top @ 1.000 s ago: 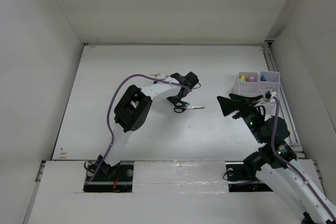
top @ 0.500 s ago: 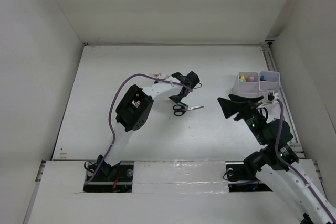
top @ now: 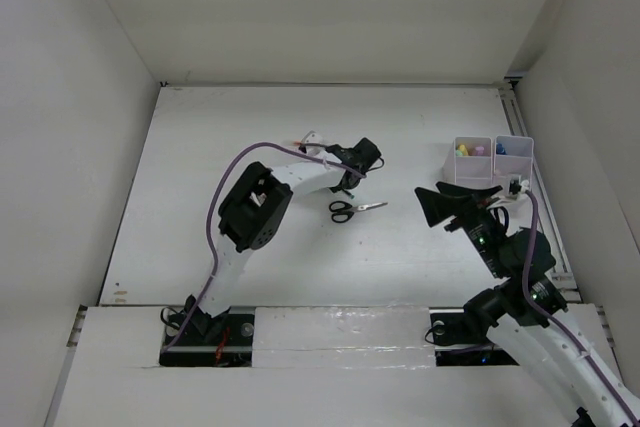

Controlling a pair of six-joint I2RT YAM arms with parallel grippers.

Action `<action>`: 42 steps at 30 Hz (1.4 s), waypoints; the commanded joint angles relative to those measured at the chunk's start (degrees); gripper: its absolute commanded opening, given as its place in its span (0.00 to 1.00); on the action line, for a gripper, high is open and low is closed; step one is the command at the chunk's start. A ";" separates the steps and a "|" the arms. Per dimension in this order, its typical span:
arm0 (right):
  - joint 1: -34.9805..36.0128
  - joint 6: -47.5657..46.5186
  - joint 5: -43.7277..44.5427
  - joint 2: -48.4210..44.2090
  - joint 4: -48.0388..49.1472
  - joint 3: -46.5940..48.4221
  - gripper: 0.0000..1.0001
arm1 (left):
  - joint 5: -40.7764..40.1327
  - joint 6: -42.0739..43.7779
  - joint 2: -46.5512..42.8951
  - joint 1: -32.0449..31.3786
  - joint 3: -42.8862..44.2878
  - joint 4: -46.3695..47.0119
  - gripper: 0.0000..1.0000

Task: Sort the stationery into containers
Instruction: Pick up the pen from the center of the board, then place the pen in the storage box.

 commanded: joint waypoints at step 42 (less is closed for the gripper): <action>-0.13 0.05 -10.18 28.66 16.52 11.68 0.75 | 51.14 72.95 -53.39 -7.86 -45.79 68.94 0.00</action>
